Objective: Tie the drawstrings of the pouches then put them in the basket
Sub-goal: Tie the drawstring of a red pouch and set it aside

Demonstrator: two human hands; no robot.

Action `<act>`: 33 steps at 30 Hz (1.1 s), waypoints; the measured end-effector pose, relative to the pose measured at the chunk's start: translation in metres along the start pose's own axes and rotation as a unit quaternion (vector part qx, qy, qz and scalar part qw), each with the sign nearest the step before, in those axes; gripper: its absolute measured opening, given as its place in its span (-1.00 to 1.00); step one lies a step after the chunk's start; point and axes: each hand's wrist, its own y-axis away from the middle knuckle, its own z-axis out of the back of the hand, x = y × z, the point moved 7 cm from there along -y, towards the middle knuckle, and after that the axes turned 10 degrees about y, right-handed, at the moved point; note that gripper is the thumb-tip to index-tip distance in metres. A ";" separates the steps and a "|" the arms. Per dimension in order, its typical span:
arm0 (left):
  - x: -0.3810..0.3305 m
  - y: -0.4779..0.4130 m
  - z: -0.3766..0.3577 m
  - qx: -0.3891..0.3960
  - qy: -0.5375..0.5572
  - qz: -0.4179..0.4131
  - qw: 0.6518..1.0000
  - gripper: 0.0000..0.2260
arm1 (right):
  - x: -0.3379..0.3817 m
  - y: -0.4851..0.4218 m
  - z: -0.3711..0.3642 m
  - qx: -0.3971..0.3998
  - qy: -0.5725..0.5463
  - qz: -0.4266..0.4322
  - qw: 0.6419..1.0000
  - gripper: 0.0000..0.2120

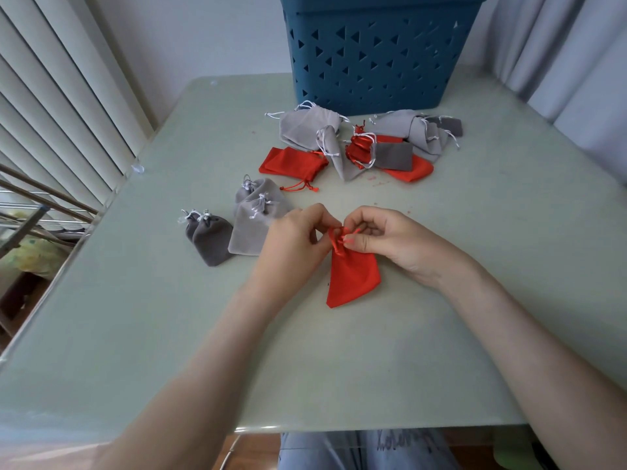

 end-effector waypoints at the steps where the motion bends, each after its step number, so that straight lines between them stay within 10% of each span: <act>1: -0.001 0.001 0.000 -0.009 -0.030 -0.013 0.999 -0.93 | 0.000 0.000 0.000 0.006 0.000 -0.001 1.000 -0.91; 7: -0.012 0.004 0.007 -0.070 -0.090 -0.086 0.990 -0.93 | 0.004 0.002 0.003 0.038 -0.169 -0.022 0.985 -0.83; 16: -0.034 0.012 -0.001 -0.036 -0.120 -0.255 0.959 -0.83 | 0.005 0.003 0.004 -0.012 -0.094 0.006 0.995 -0.92; 33: -0.019 0.006 0.005 -0.061 0.043 -0.127 0.989 -0.84 | 0.007 0.001 0.023 -0.130 -0.119 0.017 0.984 -0.84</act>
